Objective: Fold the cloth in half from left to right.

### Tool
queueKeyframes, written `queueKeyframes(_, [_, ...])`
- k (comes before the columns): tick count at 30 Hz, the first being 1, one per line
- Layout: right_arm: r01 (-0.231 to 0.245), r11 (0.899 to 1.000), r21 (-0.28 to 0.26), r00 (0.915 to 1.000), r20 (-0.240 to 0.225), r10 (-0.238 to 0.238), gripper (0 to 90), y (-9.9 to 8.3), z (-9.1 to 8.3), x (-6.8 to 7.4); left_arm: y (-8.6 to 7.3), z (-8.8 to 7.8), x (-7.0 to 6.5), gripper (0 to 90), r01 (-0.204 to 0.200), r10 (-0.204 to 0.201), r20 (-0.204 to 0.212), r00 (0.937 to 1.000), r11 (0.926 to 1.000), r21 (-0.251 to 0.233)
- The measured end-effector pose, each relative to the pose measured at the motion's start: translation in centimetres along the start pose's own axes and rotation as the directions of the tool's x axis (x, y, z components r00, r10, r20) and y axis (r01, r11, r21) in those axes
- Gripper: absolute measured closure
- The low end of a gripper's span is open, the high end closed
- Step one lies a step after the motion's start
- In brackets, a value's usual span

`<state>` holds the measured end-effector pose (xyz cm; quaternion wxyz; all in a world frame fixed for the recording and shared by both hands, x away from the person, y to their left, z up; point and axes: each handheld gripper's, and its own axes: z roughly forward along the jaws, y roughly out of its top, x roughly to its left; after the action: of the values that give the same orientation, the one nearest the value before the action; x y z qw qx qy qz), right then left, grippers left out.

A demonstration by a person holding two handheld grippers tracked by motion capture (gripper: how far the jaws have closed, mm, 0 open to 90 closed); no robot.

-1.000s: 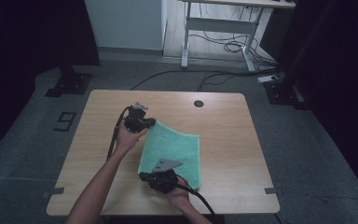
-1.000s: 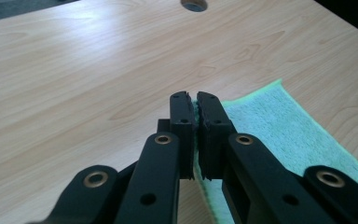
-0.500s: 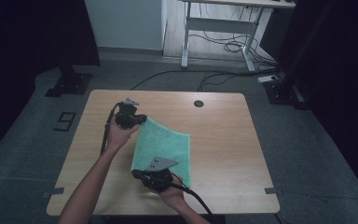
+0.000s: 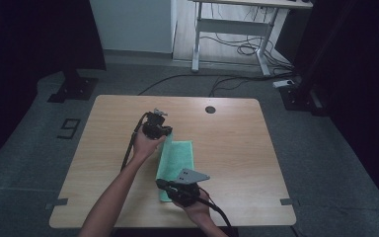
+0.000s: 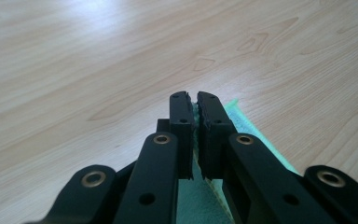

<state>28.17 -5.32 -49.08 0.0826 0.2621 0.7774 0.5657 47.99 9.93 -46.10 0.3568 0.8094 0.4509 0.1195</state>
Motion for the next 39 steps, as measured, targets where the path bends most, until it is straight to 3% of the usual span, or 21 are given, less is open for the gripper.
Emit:
queueKeyframes(6, [-0.028,1.0,0.014,0.9991,0.034,0.027,87.9,-1.3,-1.1,-1.1,-0.1,2.0,-0.8,85.2,-0.008,0.008,-0.001,1.0,0.9996,0.028])
queueKeyframes(18, [-0.069,0.995,0.065,0.9949,0.078,0.064,87.5,-3.8,-2.6,-2.5,-0.6,4.5,-2.1,84.3,-0.028,0.027,0.014,0.9995,0.998,0.057])
queueKeyframes(28, [-0.105,0.989,0.106,0.9883,0.122,0.092,87.2,-5.3,-3.1,-3.8,-1.1,6.7,-2.1,82.9,0.004,-0.004,0.007,1.0,0.9976,0.069])
queueKeyframes(39, [-0.154,0.98,0.127,0.9781,0.16,0.132,87.0,-6.1,-3.6,-4.9,-1.3,7.7,-2.6,81.6,0.011,-0.011,0.0,0.9999,0.998,0.062])
